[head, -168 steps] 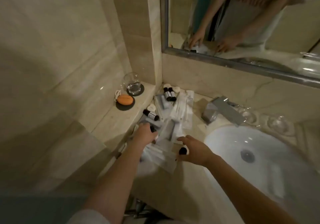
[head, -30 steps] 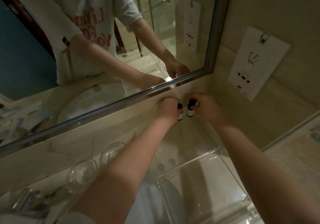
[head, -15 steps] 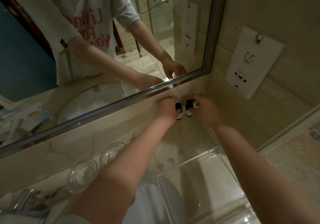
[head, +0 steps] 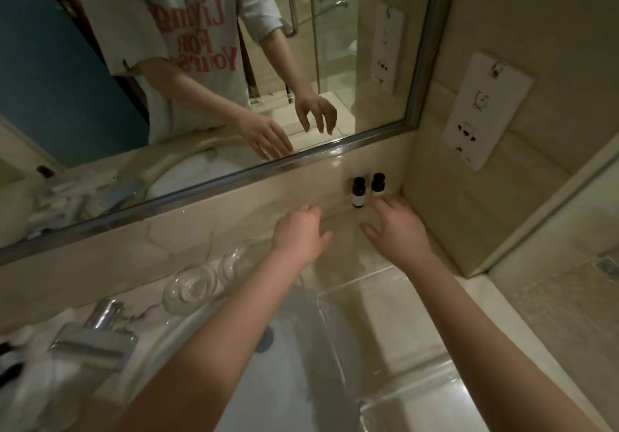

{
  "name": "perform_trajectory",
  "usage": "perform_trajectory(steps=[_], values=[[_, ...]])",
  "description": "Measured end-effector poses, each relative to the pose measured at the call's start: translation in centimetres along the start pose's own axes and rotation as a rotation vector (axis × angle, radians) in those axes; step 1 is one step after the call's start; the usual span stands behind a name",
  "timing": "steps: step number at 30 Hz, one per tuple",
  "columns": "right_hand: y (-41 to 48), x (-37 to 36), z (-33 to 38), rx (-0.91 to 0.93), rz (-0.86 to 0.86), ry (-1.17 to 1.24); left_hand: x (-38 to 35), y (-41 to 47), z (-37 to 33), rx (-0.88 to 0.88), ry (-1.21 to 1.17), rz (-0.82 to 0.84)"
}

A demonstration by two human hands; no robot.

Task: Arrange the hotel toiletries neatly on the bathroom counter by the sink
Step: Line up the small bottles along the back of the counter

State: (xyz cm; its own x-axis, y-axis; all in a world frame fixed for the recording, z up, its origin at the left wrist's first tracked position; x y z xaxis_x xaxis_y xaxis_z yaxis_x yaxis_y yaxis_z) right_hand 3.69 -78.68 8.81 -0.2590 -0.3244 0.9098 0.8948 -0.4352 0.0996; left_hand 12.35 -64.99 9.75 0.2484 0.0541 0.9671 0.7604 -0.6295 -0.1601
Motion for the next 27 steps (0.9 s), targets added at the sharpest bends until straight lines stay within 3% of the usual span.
perform_trajectory(steps=[17, 22, 27], values=[[-13.7, -7.0, 17.4, 0.273, 0.243, 0.048, -1.5, -20.1, 14.5, 0.224, -0.100, -0.022], [-17.6, -10.7, 23.7, 0.321, 0.343, 0.060, -3.2, -26.2, 20.7, 0.336, -0.162, -0.007], [-21.0, -15.1, 30.8, 0.486, 0.505, 0.018, -5.8, -32.4, 27.7, 0.502, -0.270, 0.051]])
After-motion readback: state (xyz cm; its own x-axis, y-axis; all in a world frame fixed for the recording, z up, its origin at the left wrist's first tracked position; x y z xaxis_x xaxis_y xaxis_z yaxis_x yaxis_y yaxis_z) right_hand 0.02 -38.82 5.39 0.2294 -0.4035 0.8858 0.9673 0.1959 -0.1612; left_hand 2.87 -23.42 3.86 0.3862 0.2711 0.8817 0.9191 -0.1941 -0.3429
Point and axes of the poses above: each hand's wrist, its own y-axis towards the middle knuckle, its own x-axis out of the back of the hand, z = x × y, the point moved 6 cm from there along y, towards the middle knuckle, and after that the axes turned 2 degrees about z, right-handed, at the moved point
